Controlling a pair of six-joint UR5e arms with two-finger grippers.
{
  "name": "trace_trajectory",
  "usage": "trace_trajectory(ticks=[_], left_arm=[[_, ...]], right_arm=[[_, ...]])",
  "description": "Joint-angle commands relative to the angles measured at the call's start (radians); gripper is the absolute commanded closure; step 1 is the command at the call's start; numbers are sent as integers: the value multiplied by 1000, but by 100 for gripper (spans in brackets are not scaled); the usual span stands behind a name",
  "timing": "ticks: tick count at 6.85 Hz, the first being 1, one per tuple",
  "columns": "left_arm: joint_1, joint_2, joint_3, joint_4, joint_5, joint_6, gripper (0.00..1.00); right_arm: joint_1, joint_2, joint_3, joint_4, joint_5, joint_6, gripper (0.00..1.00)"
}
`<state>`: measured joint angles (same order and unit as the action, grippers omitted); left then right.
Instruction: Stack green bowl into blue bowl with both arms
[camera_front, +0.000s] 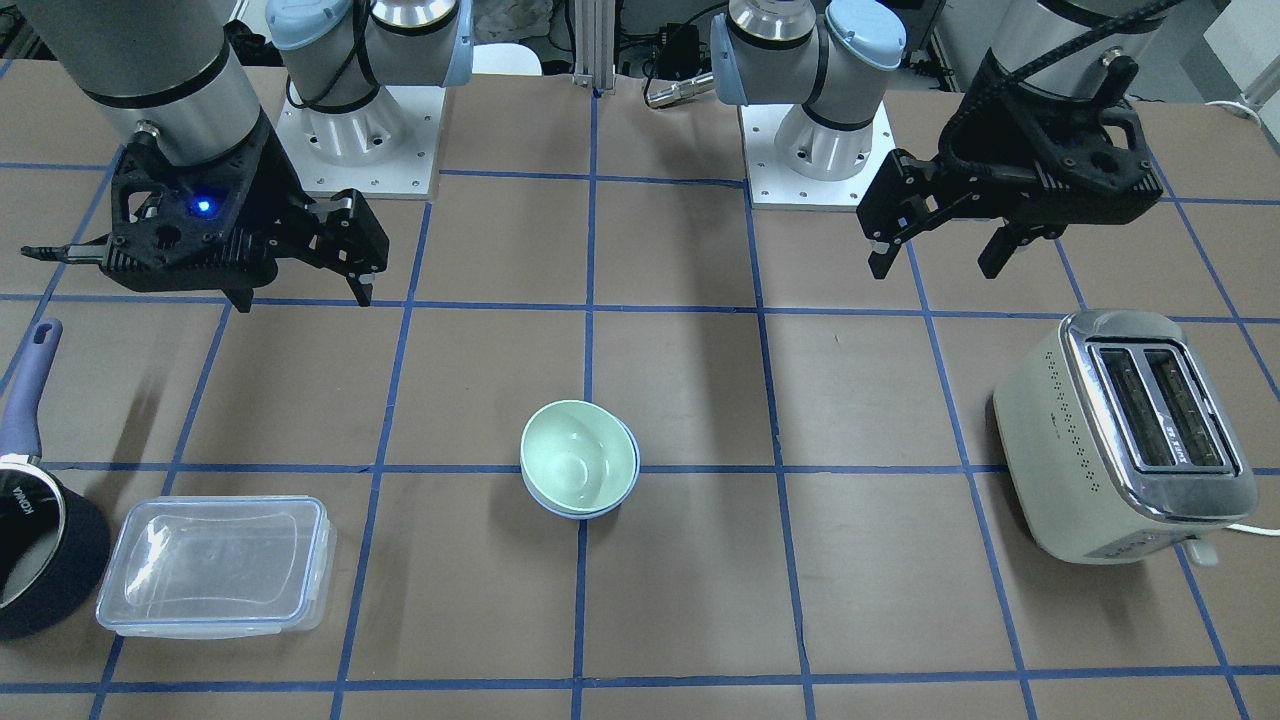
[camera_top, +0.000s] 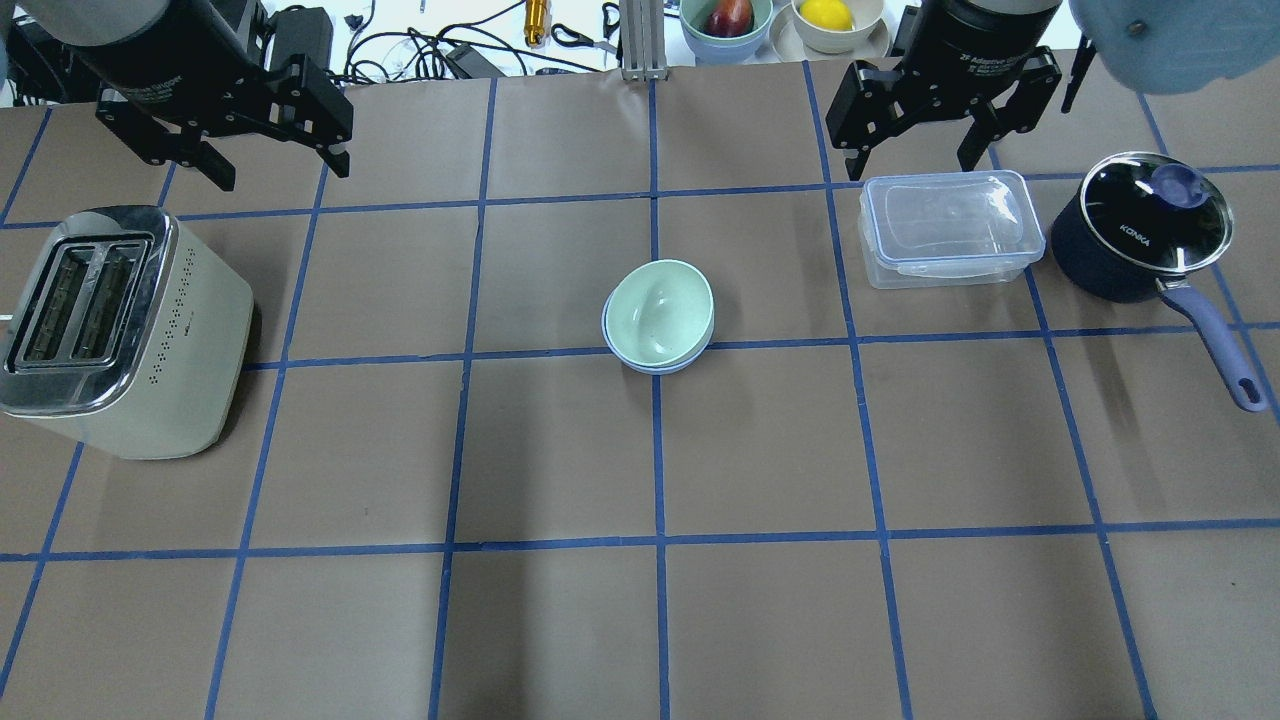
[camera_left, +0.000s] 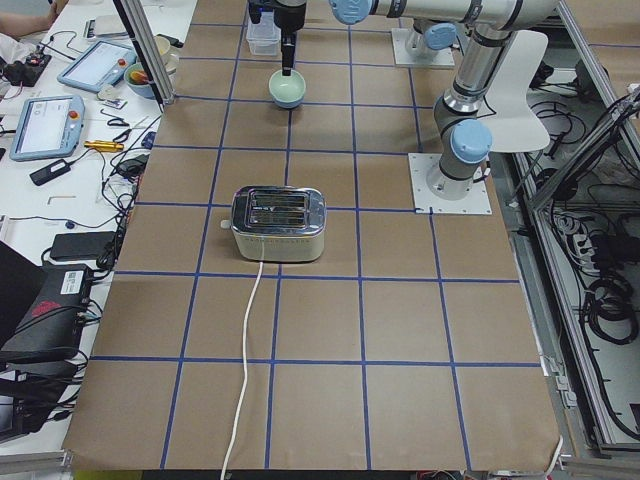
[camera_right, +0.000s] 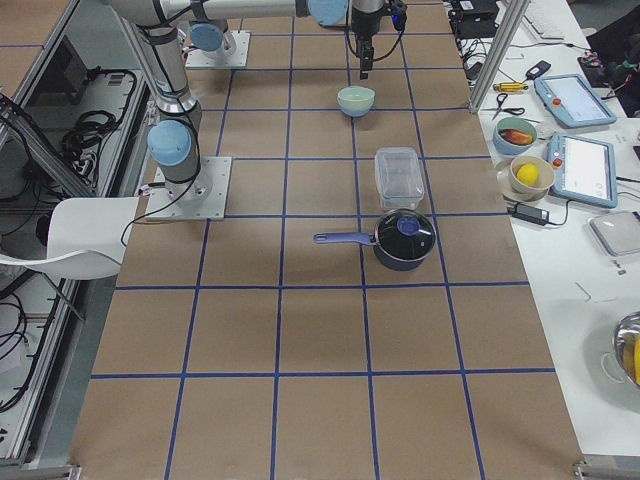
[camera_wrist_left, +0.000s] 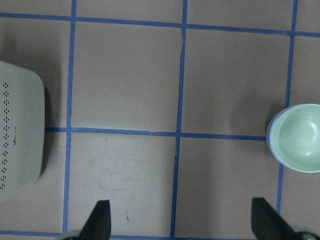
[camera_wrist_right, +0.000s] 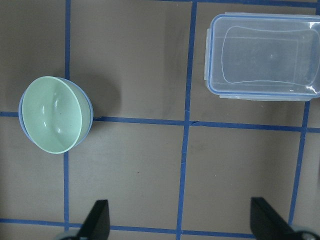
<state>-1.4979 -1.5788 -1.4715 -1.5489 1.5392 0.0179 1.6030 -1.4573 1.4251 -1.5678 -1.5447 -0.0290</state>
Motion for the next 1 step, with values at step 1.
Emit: trace_trajectory(ticks=[1], left_arm=[[-1,-1,2,-2,-7,-1,0]], right_arm=[[0,0,0,0,0,0,0]])
